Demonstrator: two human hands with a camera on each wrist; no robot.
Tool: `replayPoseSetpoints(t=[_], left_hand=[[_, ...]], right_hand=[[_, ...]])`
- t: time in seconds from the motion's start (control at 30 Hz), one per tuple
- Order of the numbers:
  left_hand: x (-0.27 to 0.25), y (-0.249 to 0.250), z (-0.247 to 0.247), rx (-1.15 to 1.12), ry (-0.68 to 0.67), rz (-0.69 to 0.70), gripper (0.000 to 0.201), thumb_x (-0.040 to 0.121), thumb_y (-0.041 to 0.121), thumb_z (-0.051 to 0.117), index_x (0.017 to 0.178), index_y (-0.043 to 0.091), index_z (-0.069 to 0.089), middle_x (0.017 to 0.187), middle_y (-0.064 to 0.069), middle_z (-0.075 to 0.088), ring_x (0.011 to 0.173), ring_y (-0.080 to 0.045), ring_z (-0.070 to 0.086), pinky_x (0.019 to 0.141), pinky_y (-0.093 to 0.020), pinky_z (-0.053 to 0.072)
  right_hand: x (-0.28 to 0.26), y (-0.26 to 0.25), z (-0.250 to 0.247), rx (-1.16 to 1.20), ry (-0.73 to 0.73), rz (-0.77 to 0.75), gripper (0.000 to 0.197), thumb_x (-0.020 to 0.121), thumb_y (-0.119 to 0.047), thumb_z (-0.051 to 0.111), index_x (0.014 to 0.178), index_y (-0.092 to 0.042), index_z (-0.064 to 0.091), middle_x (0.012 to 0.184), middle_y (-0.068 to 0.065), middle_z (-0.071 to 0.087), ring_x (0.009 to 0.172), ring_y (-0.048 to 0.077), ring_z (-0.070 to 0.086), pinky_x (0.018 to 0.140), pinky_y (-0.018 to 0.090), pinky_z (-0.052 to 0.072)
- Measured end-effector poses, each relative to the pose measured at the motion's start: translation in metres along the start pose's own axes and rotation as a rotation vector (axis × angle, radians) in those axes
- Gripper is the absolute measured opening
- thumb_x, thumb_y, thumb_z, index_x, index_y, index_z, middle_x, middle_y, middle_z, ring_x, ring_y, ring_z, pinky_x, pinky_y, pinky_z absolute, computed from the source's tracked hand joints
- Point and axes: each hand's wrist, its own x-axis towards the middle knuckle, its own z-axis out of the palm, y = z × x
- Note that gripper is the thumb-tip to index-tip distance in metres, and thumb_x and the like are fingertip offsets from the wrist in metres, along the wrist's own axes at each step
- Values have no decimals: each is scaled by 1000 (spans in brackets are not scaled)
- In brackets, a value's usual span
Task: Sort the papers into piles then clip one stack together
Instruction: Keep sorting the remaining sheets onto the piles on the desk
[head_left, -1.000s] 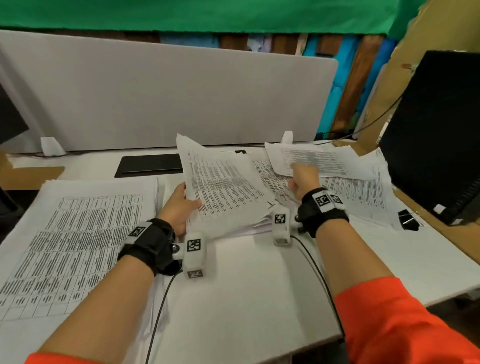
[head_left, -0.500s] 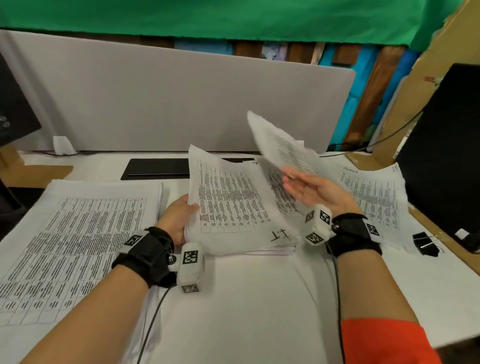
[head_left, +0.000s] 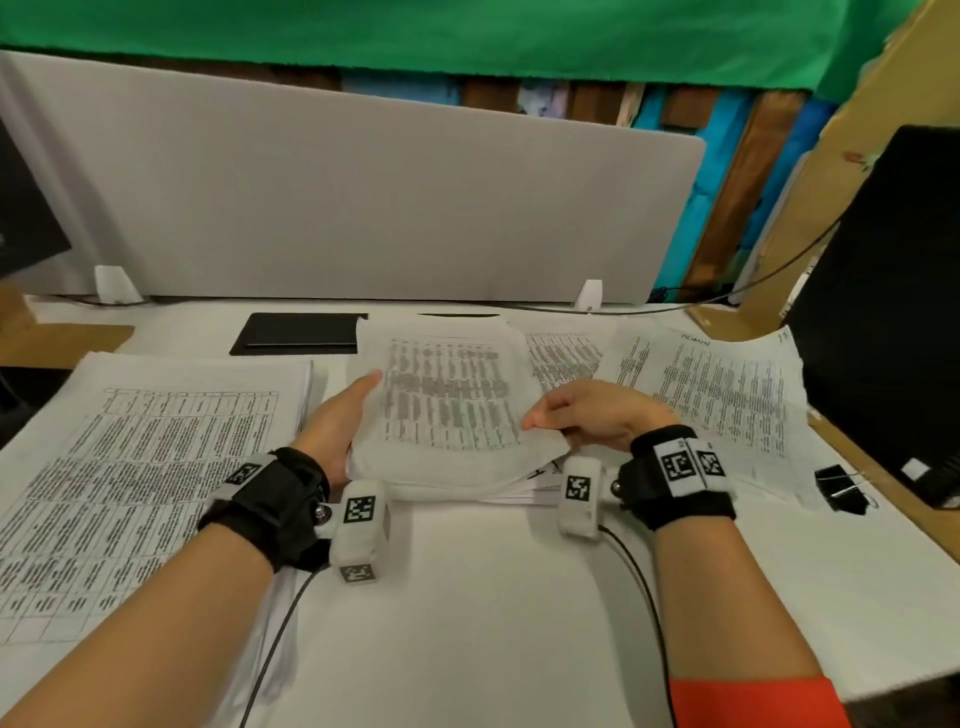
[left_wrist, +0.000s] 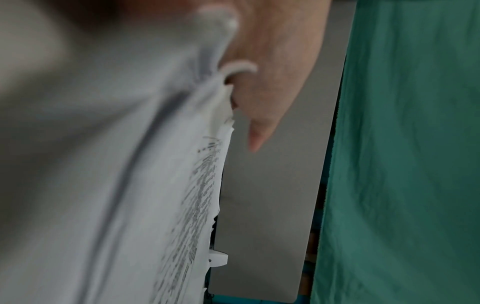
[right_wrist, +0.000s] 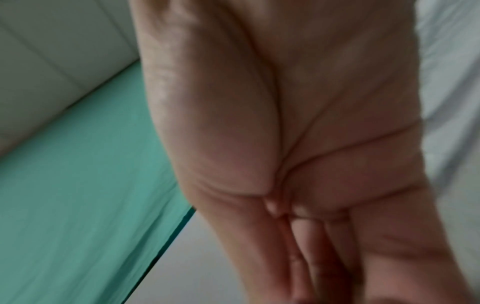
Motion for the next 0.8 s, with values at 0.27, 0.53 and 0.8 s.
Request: replayPoseSetpoints(t=[0.27, 0.53, 0.8], left_hand=[[3, -1, -1, 188, 25, 97, 27, 96, -1, 47, 119, 11, 53, 91, 0, 68, 66, -9, 70, 44, -16, 51], [19, 1, -10, 180, -7, 97, 35, 97, 14, 49, 132, 12, 51, 127, -13, 61, 111, -29, 58, 106, -44, 39], [16, -2, -8, 42, 18, 103, 29, 98, 5, 44, 124, 7, 54, 104, -5, 66, 87, -20, 64, 59, -28, 55]], right_hand=[[-23, 42, -57, -82, 566, 202, 82, 80, -15, 77, 150, -20, 35, 156, 6, 35, 141, 30, 35, 111, 43, 31], [-3, 70, -64, -350, 276, 344, 97, 82, -37, 73, 157, -22, 14, 164, 1, 16, 149, 27, 19, 120, 43, 22], [-2, 60, -54, -374, 643, 297, 38, 97, -3, 42, 134, 1, 53, 127, 21, 58, 116, 36, 55, 100, 39, 43]])
